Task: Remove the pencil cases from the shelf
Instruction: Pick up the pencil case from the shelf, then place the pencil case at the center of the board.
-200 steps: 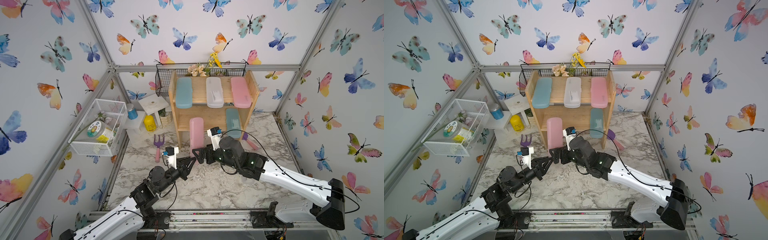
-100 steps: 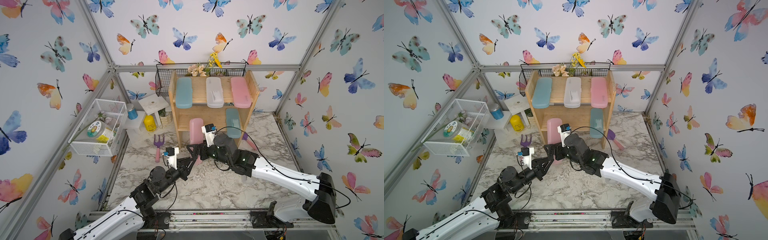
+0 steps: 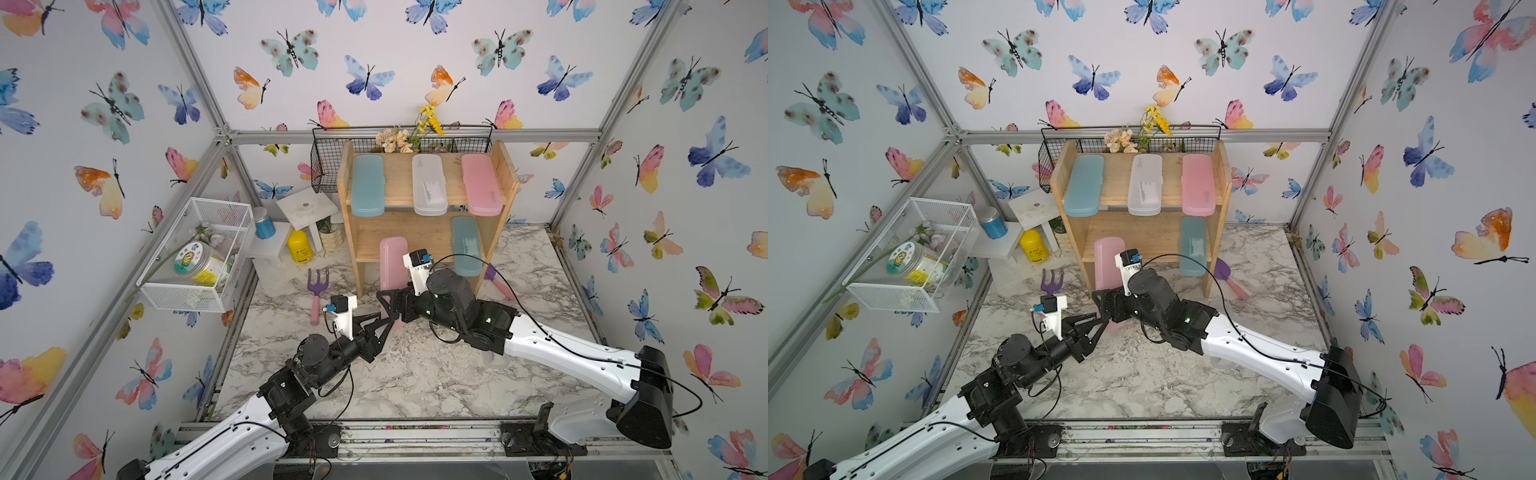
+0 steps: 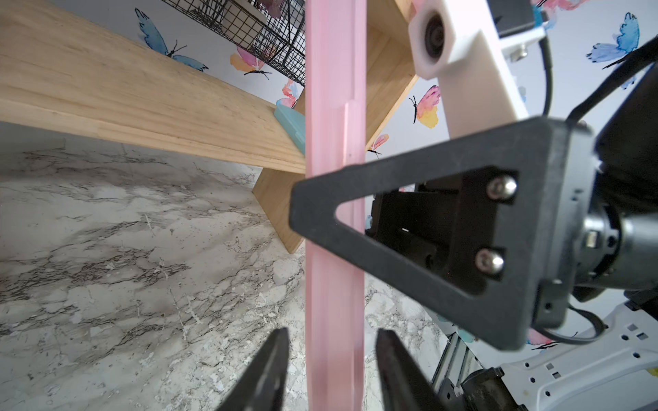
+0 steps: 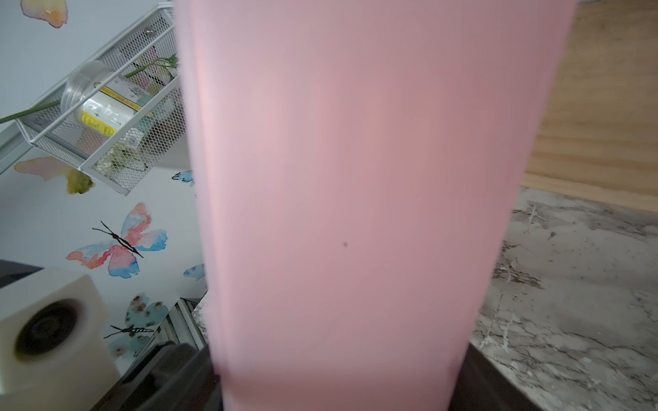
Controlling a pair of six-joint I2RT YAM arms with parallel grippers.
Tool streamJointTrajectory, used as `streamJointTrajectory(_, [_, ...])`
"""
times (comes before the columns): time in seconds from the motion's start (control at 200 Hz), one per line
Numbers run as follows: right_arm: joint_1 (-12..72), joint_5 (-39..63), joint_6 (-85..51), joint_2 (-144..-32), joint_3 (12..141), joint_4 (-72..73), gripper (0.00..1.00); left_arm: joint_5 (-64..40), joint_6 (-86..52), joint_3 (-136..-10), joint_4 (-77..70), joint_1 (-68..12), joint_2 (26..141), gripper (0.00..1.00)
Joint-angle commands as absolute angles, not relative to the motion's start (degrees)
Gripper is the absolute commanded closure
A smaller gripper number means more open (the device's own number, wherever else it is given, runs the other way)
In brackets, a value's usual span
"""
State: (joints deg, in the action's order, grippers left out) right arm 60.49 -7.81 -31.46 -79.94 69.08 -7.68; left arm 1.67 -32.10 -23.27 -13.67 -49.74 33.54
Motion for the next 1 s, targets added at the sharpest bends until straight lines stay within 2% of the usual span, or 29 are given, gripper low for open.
streamJointTrajectory(0.0, [60.8, -13.4, -30.2, -76.2, 69.1, -15.7, 0.3, 5.8, -31.5, -25.1, -11.8, -49.9, 32.4, 0.01])
streamJointTrajectory(0.205, [60.7, -17.9, -35.4, -70.6, 62.7, -35.1, 0.29, 14.5, -30.2, -28.0, -4.2, -49.9, 30.7, 0.01])
streamJointTrajectory(0.285, [60.6, -17.7, -39.1, -67.8, 57.2, -38.5, 0.29, 16.7, -29.7, -29.1, -2.0, -49.9, 30.6, 0.01])
streamJointTrajectory(0.426, [60.6, -15.8, -44.8, -63.8, 47.3, -38.4, 0.29, 17.9, -29.7, -29.6, -1.0, -49.9, 31.1, 0.01])
streamJointTrajectory(0.561, [57.7, -13.7, -45.4, -66.6, 42.0, -36.9, 0.28, 17.5, -30.6, -28.3, -1.6, -49.9, 31.4, 0.01])
streamJointTrajectory(0.896, [42.0, -7.5, -33.3, -74.5, 43.3, -31.5, 0.3, 18.2, -31.1, -26.6, -2.2, -49.9, 31.5, 0.01])
streamJointTrajectory(0.996, [40.1, -6.9, -31.3, -77.2, 43.9, -30.4, 0.3, 18.4, -31.1, -26.2, -2.5, -49.8, 31.8, 0.01])
